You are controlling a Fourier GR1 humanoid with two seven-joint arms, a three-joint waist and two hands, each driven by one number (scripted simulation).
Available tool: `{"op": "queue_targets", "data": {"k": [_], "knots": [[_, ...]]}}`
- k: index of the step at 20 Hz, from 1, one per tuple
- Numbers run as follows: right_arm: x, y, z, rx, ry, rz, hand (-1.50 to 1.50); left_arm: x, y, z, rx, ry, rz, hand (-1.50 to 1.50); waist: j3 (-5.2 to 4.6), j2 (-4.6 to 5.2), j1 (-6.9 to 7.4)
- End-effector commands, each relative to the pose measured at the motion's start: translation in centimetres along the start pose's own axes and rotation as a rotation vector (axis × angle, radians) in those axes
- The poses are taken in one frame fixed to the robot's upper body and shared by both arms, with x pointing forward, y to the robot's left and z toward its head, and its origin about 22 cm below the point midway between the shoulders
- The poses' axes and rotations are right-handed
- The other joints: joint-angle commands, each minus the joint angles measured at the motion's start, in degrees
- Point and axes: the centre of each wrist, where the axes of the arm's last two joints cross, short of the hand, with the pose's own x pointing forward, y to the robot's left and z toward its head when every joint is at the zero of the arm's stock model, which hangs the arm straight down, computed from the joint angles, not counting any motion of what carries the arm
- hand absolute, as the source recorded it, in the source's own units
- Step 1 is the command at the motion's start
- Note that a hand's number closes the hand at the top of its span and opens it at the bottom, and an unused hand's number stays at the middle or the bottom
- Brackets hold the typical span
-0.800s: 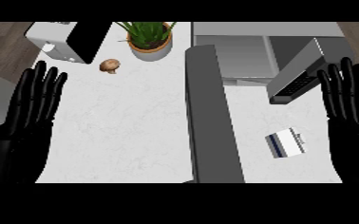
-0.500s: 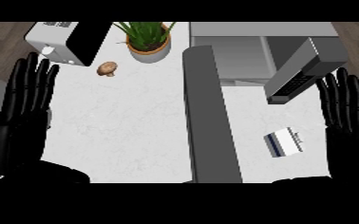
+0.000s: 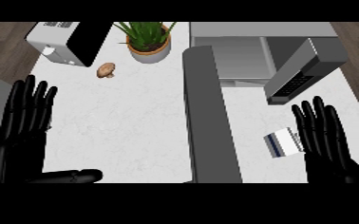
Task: Pick up the milk, place it into the microwave and close the microwave
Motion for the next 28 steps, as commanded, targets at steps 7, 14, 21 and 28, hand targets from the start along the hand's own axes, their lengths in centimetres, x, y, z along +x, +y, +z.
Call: {"op": "queue_targets", "data": {"k": [7, 14, 21, 28], "knots": [[-0.6, 2.9, 3.0, -0.104, -0.014, 0.083, -1.50, -0.4, 0.0, 6.1, 0.009, 0.012, 0.007, -1.50, -0.03, -0.10, 0.19], [-3.2, -0.3, 2.7, -0.262, -0.015, 0.245, -1.50, -0.2, -0.4, 7.7, 0.010, 0.016, 0.000, -1.50, 0.00, -0.04, 0.39], [-6.2, -2.1, 3.2, -0.278, 0.020, 0.276, -1.50, -0.3, 0.4, 8.2, -0.001, 0.025, -0.011, -1.50, 0.00, 0.01, 0.24], [-9.3, -4.1, 2.3, -0.335, 0.043, 0.282, -1.50, 0.5, 1.9, 8.4, -0.019, 0.016, -0.011, -1.50, 0.00, 0.05, 0.33]]}}
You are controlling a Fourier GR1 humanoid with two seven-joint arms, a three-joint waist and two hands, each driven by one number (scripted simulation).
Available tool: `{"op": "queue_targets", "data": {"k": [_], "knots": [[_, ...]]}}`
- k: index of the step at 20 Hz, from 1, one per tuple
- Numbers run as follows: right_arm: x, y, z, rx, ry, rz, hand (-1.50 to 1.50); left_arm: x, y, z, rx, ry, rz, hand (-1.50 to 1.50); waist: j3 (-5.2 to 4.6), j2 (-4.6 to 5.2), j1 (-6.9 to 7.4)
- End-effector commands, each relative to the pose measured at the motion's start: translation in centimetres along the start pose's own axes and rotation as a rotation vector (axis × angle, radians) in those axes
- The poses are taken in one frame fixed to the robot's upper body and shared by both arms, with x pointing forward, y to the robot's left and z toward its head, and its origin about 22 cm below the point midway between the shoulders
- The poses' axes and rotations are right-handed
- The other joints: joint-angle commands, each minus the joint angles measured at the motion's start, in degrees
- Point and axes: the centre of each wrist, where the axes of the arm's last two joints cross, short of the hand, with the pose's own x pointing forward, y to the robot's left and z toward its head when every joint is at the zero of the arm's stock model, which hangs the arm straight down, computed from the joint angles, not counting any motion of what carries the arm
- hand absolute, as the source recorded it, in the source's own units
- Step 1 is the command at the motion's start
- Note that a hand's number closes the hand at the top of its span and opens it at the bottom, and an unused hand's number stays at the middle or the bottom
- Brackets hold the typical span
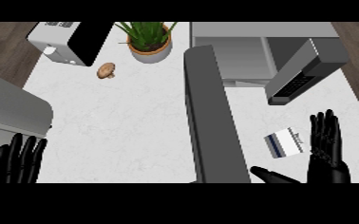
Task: Pick up the milk, place it into the microwave and close the microwave
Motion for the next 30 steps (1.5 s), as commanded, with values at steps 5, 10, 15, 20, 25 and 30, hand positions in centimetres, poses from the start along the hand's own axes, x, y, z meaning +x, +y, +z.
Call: {"op": "queue_targets", "data": {"k": [5, 10, 15, 20, 25, 30], "knots": [[-3.8, -1.8, 0.2, -0.047, 0.019, 0.088, -1.50, 0.7, -0.2, 0.2, 0.016, -0.001, -0.005, -1.50, 0.00, 0.04, -0.06], [-5.9, -5.0, 0.0, -0.070, 0.055, 0.110, -1.50, -1.6, -0.5, 0.8, 0.003, 0.011, 0.002, -1.50, -0.01, 0.05, -0.08], [-7.7, -8.3, -0.3, -0.031, 0.087, 0.120, -1.50, -0.9, -0.8, 0.5, -0.007, -0.004, 0.015, -1.50, -0.01, 0.06, -0.05], [-10.4, -6.6, 0.2, -0.012, 0.114, 0.105, -1.50, -1.6, 0.4, 2.7, 0.020, 0.005, 0.010, -1.50, -0.01, 0.05, 0.23], [-11.0, -6.2, 1.4, -0.011, 0.144, 0.132, -1.50, -0.9, -0.5, 2.6, 0.014, -0.007, 0.004, -1.50, -0.02, 0.01, 0.03], [-13.8, -7.9, -0.4, -0.008, 0.150, 0.168, -1.50, -0.4, -0.5, 2.0, 0.008, 0.000, 0.003, -1.50, 0.01, 0.07, 0.22]]}}
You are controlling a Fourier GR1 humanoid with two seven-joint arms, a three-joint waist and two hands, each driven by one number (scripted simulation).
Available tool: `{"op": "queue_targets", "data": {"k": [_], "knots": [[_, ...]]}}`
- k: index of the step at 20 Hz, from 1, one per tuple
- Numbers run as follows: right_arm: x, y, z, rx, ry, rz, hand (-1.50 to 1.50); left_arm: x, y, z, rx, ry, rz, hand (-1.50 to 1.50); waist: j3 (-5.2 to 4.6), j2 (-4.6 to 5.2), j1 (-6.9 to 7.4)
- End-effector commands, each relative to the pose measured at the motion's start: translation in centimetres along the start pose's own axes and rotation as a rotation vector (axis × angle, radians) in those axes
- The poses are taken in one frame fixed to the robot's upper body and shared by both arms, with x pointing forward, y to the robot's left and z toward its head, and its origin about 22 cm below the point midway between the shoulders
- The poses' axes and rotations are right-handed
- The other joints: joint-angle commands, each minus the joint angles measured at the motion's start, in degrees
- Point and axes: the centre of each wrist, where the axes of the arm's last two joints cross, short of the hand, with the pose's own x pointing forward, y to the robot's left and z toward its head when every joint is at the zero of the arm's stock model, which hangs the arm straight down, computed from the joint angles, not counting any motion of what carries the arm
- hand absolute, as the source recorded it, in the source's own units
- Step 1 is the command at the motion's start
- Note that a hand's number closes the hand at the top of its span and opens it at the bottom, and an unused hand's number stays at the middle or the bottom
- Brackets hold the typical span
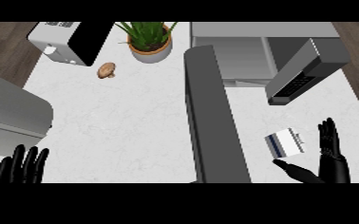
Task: Pick up the milk, place it into the microwave and close the microwave
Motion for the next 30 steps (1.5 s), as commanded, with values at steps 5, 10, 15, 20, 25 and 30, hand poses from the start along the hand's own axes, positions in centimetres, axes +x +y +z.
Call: {"op": "queue_targets", "data": {"k": [5, 10, 15, 20, 25, 30], "knots": [[-2.7, 1.1, 0.4, 0.031, 0.042, -0.015, -1.50, 1.7, 0.5, 0.4, 0.006, 0.010, -0.006, -1.50, 0.01, -0.01, 0.16], [-4.8, 0.1, 1.2, 0.080, 0.056, -0.045, -1.50, -0.5, 1.5, -0.5, 0.006, -0.001, -0.006, -1.50, 0.03, 0.07, 0.14], [-5.7, -0.1, 2.0, 0.099, 0.084, -0.127, -1.50, -0.6, 0.4, 1.2, -0.003, 0.005, 0.007, -1.50, 0.03, 0.02, 0.31], [-5.9, 1.4, -0.5, 0.042, 0.059, -0.104, -1.50, 0.6, 0.6, 0.6, 0.005, 0.008, 0.009, -1.50, 0.09, 0.16, 0.55], [-6.2, 1.3, 0.2, 0.029, 0.035, -0.165, -1.50, -0.2, 0.8, 0.9, 0.013, -0.014, 0.004, -1.50, 0.10, 0.15, 0.62], [-5.8, 1.6, -1.1, 0.050, 0.009, -0.311, 1.50, 0.2, 0.5, 0.3, 0.004, 0.014, 0.000, -1.50, 0.16, 0.23, 0.64]]}}
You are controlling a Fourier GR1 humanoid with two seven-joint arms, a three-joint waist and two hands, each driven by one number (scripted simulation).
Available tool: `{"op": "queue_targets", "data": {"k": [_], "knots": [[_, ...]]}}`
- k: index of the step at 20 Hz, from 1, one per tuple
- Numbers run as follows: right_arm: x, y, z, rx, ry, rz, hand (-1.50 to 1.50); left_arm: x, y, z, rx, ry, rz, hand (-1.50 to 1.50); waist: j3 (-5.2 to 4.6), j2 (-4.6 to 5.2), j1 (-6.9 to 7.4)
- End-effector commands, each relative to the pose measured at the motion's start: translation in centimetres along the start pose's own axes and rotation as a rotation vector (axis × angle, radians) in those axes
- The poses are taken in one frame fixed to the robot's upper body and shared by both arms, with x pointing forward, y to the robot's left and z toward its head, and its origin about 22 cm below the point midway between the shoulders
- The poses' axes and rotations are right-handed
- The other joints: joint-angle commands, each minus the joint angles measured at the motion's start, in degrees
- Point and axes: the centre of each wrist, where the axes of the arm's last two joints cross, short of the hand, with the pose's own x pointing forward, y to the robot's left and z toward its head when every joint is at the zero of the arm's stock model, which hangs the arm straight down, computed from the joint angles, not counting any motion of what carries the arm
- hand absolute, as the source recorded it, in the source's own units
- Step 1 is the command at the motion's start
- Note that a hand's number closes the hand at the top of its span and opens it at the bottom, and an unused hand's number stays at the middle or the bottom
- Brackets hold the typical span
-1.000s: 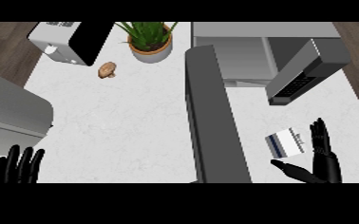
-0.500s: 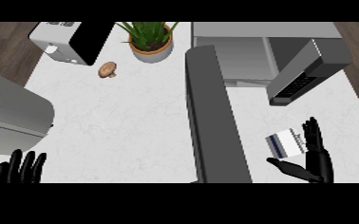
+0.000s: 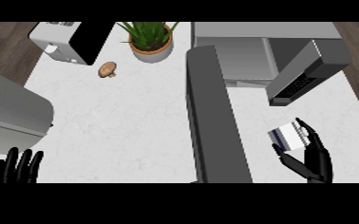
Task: Pick up the milk, place it into the microwave and close the microwave
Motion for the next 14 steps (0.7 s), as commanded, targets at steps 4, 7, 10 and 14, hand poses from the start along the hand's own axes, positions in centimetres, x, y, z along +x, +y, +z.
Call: {"op": "queue_targets", "data": {"k": [4, 7, 10, 14], "knots": [[0.1, 0.5, -0.6, 0.014, -0.131, -0.167, 1.50, -0.9, 0.8, 0.1, 0.003, 0.004, 0.019, -1.50, 0.34, 0.10, -0.09], [0.4, 1.4, -1.4, 0.032, -0.118, -0.237, 1.50, 0.6, 0.8, 0.1, 0.010, -0.024, -0.006, -1.50, 0.32, -0.02, -0.14], [0.4, 2.7, -1.7, 0.118, -0.098, -0.267, 1.50, -0.6, 1.2, 0.1, 0.002, -0.003, -0.011, -1.50, 0.31, 0.04, -0.04], [3.3, 5.1, -7.8, 0.259, -0.111, -0.300, 1.50, -0.8, 0.6, 0.5, -0.006, -0.003, 0.013, -1.50, 0.40, 0.26, 1.35]]}}
